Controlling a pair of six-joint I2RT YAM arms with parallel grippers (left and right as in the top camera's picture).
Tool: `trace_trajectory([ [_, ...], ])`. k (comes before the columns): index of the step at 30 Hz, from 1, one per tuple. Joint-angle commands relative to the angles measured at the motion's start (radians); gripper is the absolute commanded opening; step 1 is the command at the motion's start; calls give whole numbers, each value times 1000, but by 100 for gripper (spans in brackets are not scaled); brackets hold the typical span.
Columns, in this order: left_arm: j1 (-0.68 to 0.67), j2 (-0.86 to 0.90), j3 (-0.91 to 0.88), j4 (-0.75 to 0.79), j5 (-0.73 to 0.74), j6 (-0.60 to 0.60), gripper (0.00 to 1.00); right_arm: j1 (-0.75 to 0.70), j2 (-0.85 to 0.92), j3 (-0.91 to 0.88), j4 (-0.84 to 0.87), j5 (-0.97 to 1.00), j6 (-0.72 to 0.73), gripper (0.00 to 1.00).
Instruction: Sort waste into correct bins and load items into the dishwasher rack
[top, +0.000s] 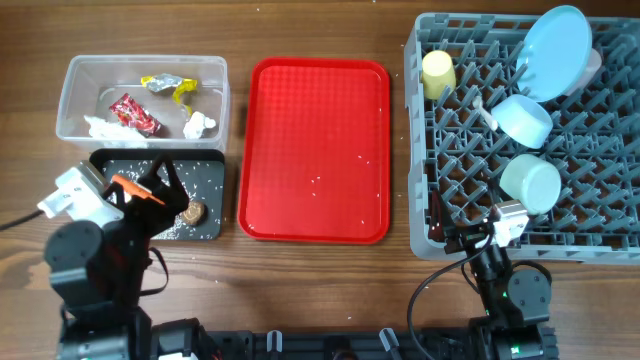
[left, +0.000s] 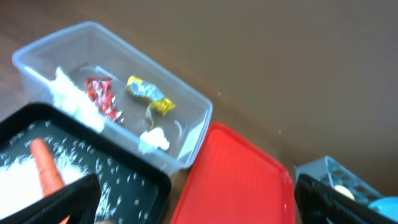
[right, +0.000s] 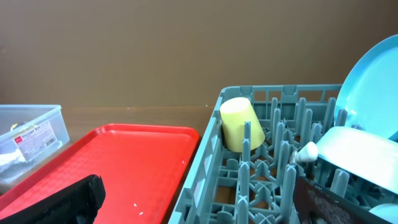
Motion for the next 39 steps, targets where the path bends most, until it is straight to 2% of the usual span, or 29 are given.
trace_trajectory([
  [1, -2, -100, -193, 172, 11, -11, 100, 0, -8, -1, 3, -16, -14, 100],
  [6, -14, -226, -467, 491, 11, -11, 100, 0, -8, -1, 3, -16, -14, 100],
  [11, -36, -315, -635, 628, 10, -10, 100, 0, -8, -1, 3, -16, -14, 100],
  [21, -39, -370, -740, 623, 0, -3, 100, 0, -8, -1, 3, -16, -14, 100],
  [25, -80, -377, -777, 627, -1, -3, 100, 0, -8, -1, 3, -16, -14, 100],
  [30, -106, -440, -780, 543, -23, 3, 100, 0, -8, -1, 3, -16, -14, 100],
  [32, -111, -472, -780, 543, -23, 101, 100, 0, -8, -1, 3, -16, -14, 100],
  [34, -140, -512, -780, 543, -20, 300, 100, 0, -8, -1, 3, -16, -14, 100],
  [37, -168, -528, -780, 545, 12, 511, 100, 0, -8, -1, 3, -16, -14, 100],
  [39, -170, -528, -780, 544, 10, 551, 100, 0, -8, -1, 3, -16, -15, 100],
])
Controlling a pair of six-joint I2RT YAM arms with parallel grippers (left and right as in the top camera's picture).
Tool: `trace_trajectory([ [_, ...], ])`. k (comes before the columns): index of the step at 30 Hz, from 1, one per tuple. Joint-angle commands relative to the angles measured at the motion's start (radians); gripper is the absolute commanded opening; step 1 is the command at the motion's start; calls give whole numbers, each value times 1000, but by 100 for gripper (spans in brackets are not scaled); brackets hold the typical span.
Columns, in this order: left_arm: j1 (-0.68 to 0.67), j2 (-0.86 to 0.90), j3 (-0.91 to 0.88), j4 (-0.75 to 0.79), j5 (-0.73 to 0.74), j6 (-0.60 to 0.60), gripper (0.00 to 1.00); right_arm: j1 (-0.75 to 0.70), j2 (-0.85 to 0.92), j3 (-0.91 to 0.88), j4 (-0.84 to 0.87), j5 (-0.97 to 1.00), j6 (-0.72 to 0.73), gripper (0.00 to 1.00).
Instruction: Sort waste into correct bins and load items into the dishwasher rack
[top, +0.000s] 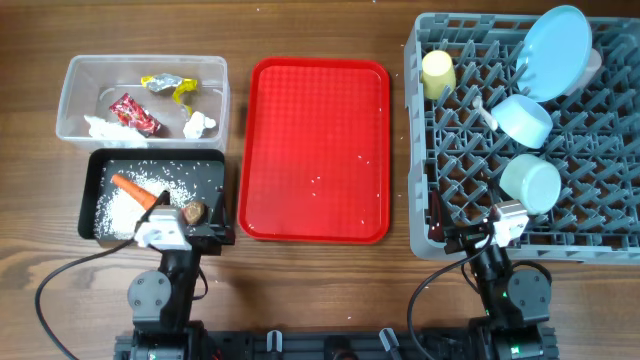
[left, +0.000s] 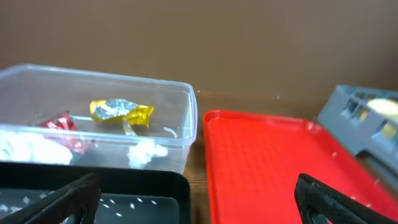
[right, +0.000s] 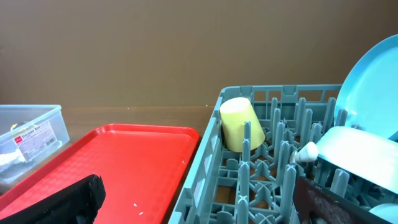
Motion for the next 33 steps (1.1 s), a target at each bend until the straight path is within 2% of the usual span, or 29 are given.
trace_trajectory([
  [1, -6, -11, -6, -1, 13, 145, 100, 0, -8, -1, 3, -16, -14, 100],
  [33, -6, -11, -6, 0, 11, 134, 100, 0, -8, -1, 3, -16, -14, 100],
])
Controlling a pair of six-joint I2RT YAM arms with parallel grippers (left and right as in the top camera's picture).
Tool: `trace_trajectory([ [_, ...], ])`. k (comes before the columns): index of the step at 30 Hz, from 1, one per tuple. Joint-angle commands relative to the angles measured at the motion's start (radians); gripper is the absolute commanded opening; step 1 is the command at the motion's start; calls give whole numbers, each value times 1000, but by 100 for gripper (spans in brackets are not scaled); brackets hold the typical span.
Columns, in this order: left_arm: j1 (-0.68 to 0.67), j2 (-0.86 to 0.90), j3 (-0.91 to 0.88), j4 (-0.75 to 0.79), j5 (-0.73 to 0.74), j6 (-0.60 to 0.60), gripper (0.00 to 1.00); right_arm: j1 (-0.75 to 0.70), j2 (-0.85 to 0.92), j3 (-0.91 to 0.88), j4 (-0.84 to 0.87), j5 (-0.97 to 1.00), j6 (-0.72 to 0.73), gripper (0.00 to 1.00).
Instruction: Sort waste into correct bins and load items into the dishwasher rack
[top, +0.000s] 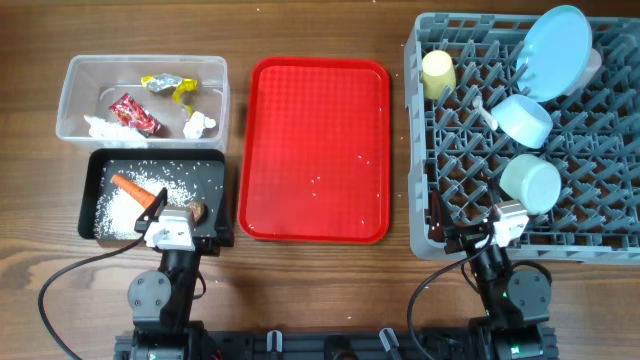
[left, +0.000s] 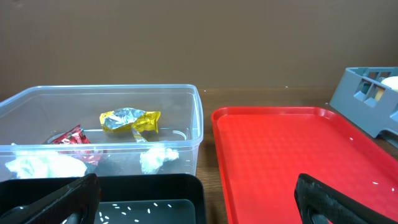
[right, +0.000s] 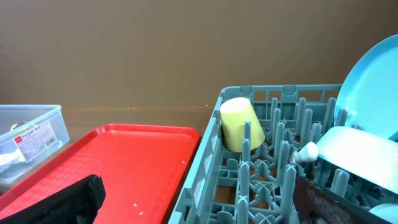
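Observation:
The red tray (top: 315, 150) holds only a few rice grains. A clear bin (top: 72, 100) contains a red wrapper (top: 133, 113), a yellow-silver wrapper (top: 168, 86) and white tissue (top: 200, 125). Rice, a carrot (top: 132, 187) and a brown scrap (top: 197, 210) lie in the black bin (top: 218, 170). The grey rack (top: 445, 190) carries a yellow cup (top: 437, 72), a blue plate (top: 553, 50), a bowl (top: 524, 118) and a pale cup (top: 530, 181). My left gripper (left: 198, 205) is open and empty at the black bin's near edge. Open and empty too, my right gripper (right: 199, 205) sits at the rack's near left corner.
Both arm bases stand at the table's front edge, with cables trailing left of each. Bare wood shows between the bins, the tray and the rack. A white utensil (top: 486, 112) lies in the rack beside the bowl.
My left gripper has turned a little to the right and now faces the clear bin and tray squarely. The right arm and all objects are unmoved.
At first my left arm was stretched out over the left part of the black bin, jaws open, with the carrot lying in the rice. Then it was drawn back low at the bin's near edge, and it is still there. The right arm stayed put.

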Motion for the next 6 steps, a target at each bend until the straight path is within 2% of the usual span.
trace_trajectory([
  [1, -4, -11, -6, 0, 11, 16, 100, 0, -8, -1, 3, -16, -14, 100],
  [6, -4, -11, -6, 0, 11, 16, 100, 0, -8, -1, 3, -16, -14, 100],
])
